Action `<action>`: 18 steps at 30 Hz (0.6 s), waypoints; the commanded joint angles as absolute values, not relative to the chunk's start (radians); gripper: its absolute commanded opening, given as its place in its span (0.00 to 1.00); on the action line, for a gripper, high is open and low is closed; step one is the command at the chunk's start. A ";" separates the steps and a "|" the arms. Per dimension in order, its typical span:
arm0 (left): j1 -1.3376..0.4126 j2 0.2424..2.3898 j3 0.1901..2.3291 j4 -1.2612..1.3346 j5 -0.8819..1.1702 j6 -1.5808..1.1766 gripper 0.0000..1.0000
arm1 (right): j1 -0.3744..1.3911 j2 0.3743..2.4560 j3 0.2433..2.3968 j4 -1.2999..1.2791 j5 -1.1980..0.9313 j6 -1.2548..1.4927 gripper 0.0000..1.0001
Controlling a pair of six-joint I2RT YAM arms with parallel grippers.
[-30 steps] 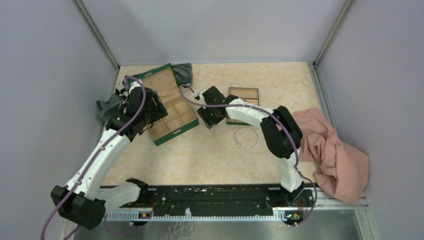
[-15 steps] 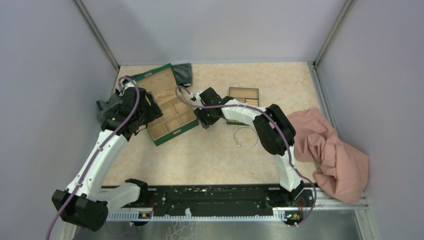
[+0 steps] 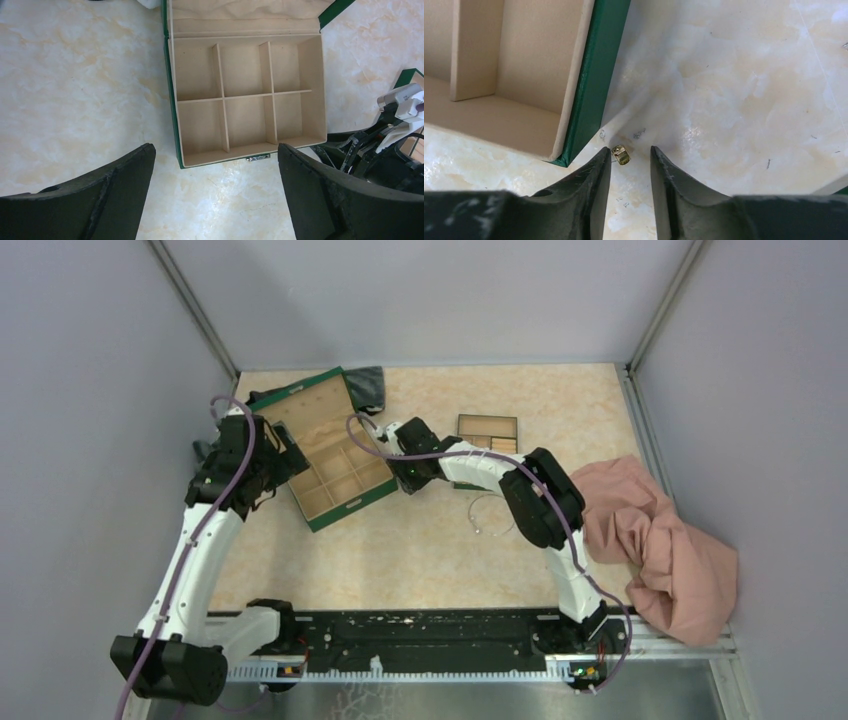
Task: Organize the mixed jewelry
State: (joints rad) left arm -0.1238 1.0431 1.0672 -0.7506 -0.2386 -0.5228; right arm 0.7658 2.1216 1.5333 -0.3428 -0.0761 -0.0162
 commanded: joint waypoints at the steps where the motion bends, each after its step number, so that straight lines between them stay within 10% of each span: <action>1: -0.110 1.020 1.079 -0.765 -0.206 -0.511 0.98 | 0.775 2.146 1.554 -0.328 -0.072 -0.008 0.32; 18: -0.109 1.021 1.058 -0.737 -0.156 -0.514 0.99 | 0.776 2.068 1.451 -0.287 0.086 0.120 0.07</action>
